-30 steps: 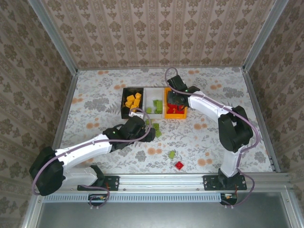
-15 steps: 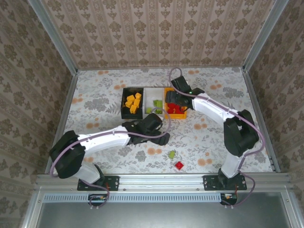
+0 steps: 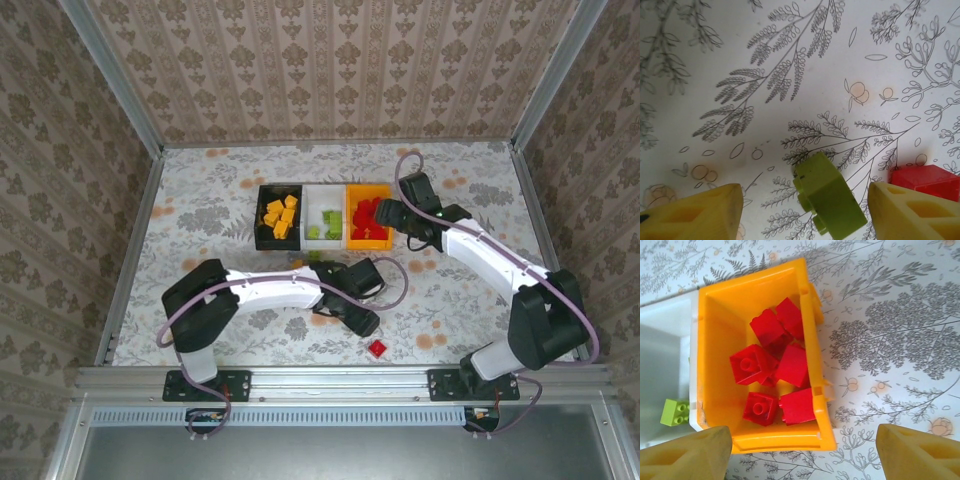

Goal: Sort the legos into containers by color

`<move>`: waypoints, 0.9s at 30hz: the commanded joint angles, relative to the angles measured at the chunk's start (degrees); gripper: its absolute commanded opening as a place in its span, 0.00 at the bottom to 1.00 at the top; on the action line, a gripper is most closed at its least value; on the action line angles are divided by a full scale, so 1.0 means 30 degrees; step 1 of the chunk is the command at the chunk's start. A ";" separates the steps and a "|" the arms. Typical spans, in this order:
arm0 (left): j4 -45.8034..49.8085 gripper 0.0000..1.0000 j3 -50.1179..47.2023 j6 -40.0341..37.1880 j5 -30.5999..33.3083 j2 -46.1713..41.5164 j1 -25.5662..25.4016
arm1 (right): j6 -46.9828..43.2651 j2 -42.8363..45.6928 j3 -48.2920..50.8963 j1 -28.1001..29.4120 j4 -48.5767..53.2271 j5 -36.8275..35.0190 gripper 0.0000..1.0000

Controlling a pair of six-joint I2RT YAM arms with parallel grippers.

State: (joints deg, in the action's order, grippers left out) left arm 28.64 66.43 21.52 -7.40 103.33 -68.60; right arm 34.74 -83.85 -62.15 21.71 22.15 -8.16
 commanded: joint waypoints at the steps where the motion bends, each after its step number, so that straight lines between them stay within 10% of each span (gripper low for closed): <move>1: 0.1446 0.64 0.0997 -0.0620 -0.0906 0.0743 -0.0172 | 0.0226 0.1050 0.0310 -0.0388 -0.0426 0.0465 0.77; 19: 0.1034 0.24 -0.0127 0.0033 0.0541 -0.1099 0.0381 | 0.0580 0.1758 0.0355 -0.1147 -0.0556 0.1034 0.77; 27: 0.0208 0.24 -0.3002 0.1246 0.6686 -0.7727 0.5066 | 0.0940 0.1978 0.1149 -0.1115 -0.1127 0.1594 0.77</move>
State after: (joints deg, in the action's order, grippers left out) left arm 30.65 59.99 22.55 2.37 85.97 -58.85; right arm 36.32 -79.46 -59.96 18.57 19.84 -5.06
